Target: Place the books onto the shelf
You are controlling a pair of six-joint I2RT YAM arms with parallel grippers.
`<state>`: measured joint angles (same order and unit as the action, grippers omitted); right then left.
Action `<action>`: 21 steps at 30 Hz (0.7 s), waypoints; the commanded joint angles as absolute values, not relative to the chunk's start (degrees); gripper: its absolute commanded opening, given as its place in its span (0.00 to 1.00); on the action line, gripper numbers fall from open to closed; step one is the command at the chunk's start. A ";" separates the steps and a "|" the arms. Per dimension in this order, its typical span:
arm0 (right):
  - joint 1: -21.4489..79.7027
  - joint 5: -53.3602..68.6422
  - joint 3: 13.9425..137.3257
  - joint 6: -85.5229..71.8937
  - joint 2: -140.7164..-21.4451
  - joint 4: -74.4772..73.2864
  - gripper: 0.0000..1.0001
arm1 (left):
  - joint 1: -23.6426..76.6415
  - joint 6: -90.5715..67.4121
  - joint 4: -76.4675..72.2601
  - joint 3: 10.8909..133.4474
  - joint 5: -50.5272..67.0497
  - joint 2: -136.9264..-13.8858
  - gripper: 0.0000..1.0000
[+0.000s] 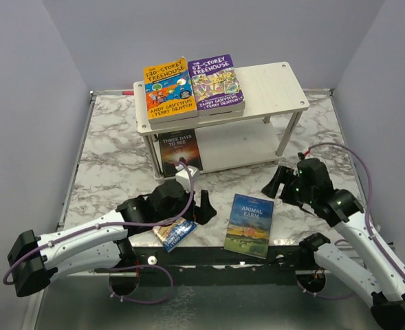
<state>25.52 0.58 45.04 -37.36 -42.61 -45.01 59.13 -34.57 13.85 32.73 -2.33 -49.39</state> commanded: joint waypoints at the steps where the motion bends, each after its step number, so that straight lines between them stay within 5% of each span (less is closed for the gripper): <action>1: 25.64 -2.12 38.13 -46.93 -37.90 -46.79 0.79 | 60.99 -39.44 4.88 30.46 -1.43 -53.16 0.99; 21: 25.66 -1.91 21.38 -55.37 -39.11 -38.02 0.82 | 66.35 -49.96 -12.01 28.30 -8.92 -76.00 0.99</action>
<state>25.52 -2.13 23.57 -54.04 -37.82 -42.41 66.11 -48.25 -7.35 28.51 -7.14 -73.34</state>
